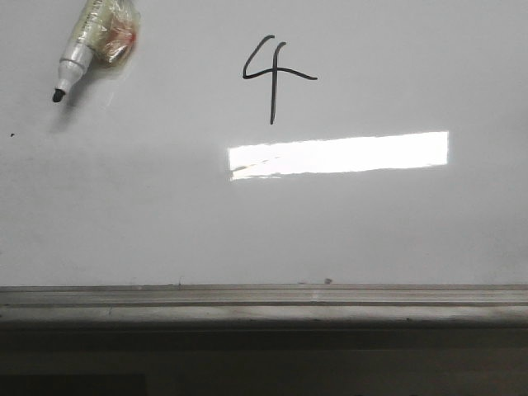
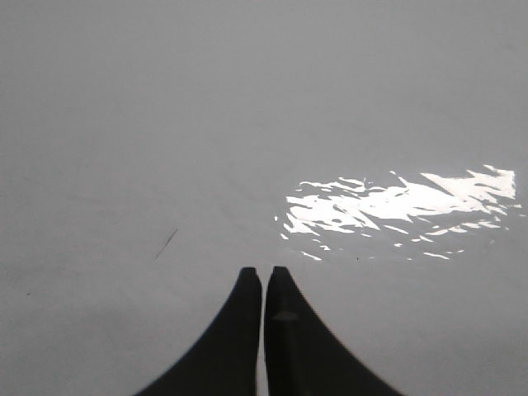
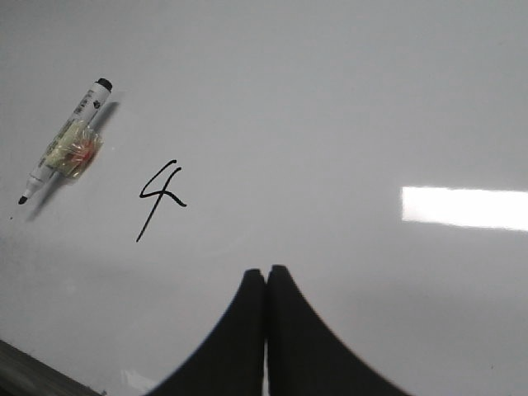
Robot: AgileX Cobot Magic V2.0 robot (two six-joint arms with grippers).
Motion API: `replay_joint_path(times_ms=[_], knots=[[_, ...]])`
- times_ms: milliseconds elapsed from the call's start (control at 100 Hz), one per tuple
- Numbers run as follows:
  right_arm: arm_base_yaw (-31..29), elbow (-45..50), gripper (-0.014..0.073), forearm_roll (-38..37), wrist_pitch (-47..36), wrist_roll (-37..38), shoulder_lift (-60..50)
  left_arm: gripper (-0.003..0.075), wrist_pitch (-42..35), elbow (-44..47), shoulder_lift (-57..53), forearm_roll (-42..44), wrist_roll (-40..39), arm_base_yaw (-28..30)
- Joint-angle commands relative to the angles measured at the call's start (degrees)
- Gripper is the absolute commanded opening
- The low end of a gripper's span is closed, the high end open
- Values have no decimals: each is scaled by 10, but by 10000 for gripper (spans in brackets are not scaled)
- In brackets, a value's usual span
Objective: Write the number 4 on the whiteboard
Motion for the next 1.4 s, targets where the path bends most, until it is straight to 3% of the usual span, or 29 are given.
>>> replay_joint_path(times_ms=[0, 870, 1110, 1210, 1390], knots=[[-3, -14, -64, 16, -15, -7, 6, -20, -37, 17, -18, -8, -5, 3], [-3, -14, -64, 16, -14, -7, 6, -20, -18, 17, -17, -10, -5, 3], [-3, -12, -64, 12, -87, -7, 6, -20, -18, 17, -17, -10, -5, 3], [-3, -10, -64, -84, -108, 23, 6, -20, -18, 17, -17, -10, -5, 3], [-4, -8, -64, -490, -147, 373, 6, -20, -18, 17, -17, -10, -5, 3]])
